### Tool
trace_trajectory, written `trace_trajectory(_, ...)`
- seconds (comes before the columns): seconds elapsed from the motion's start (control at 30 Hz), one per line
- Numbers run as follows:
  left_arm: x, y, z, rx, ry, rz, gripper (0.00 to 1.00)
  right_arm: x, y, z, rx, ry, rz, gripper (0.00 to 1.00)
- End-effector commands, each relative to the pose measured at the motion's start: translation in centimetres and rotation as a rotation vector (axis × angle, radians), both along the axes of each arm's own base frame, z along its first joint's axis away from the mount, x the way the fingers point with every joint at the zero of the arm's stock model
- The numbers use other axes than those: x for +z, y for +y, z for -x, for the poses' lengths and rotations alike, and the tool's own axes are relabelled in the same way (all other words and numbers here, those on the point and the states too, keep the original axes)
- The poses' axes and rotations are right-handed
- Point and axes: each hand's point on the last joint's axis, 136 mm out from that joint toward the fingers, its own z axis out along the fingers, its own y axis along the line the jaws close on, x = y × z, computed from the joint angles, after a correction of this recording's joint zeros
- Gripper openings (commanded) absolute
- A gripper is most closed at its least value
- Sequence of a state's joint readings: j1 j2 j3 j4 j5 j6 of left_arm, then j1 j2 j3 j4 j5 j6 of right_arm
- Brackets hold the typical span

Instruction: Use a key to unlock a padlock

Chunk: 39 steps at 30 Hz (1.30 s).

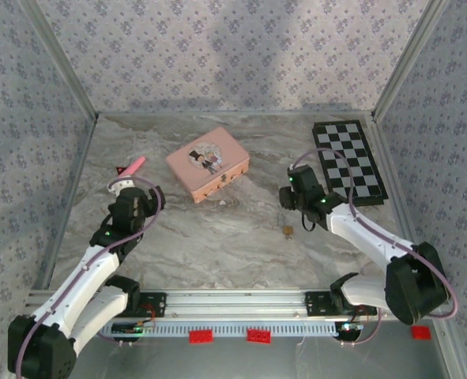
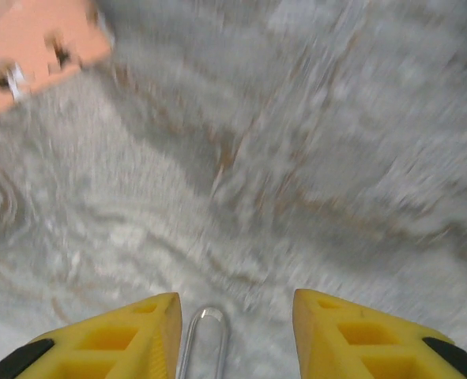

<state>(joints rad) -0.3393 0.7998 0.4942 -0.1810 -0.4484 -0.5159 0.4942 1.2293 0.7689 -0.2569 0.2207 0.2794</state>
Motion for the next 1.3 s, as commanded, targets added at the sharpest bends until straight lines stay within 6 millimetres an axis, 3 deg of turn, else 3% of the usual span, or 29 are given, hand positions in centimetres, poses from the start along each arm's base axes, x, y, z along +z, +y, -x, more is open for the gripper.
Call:
trace_trajectory(0.0, 2.9, 2.6, -1.0, 0.132, -0.12, -0.102, 1.0, 3.6, -1.4, -2.7, -0.006, -0.241, 0.104, 0.42)
trace_trajectory(0.2, 3.5, 4.0, -2.7, 0.199, -0.198, -0.237, 1.0, 3.4, -3.8, -3.9, -0.055, -0.274, 0.155, 0.53)
trace_trajectory(0.33, 1.5, 4.8, -4.1, 0.207, -0.13, -0.368, 1.0, 2.7, -6.2, -4.1, -0.109, -0.293, 0.153, 0.53)
trace_trajectory(0.4, 0.5, 5.0, -5.0, 0.189, -0.096, -0.429, 1.0, 2.5, -7.6, -4.0, -0.155, -0.322, 0.155, 0.61)
trace_trajectory(0.7, -3.1, 4.4, -7.7, 0.066, -0.078, -0.499, 1.0, 0.0, -12.3, -4.2, -0.252, -0.372, 0.192, 0.66)
trace_trajectory(0.9, -3.4, 4.4, -8.3, 0.028, -0.128, -0.48, 1.0, -1.5, -13.5, -4.8, -0.246, -0.395, 0.179, 0.67)
trace_trajectory(1.0, -4.7, 5.1, -8.6, 0.02, -0.156, -0.396, 1.0, -1.9, -13.8, -5.2, -0.218, -0.423, 0.173, 0.67)
trace_trajectory(1.27, -6.8, 4.6, -10.0, -0.073, -0.114, -0.338, 1.0, -3.4, -13.2, -6.4, -0.135, -0.418, 0.119, 0.68)
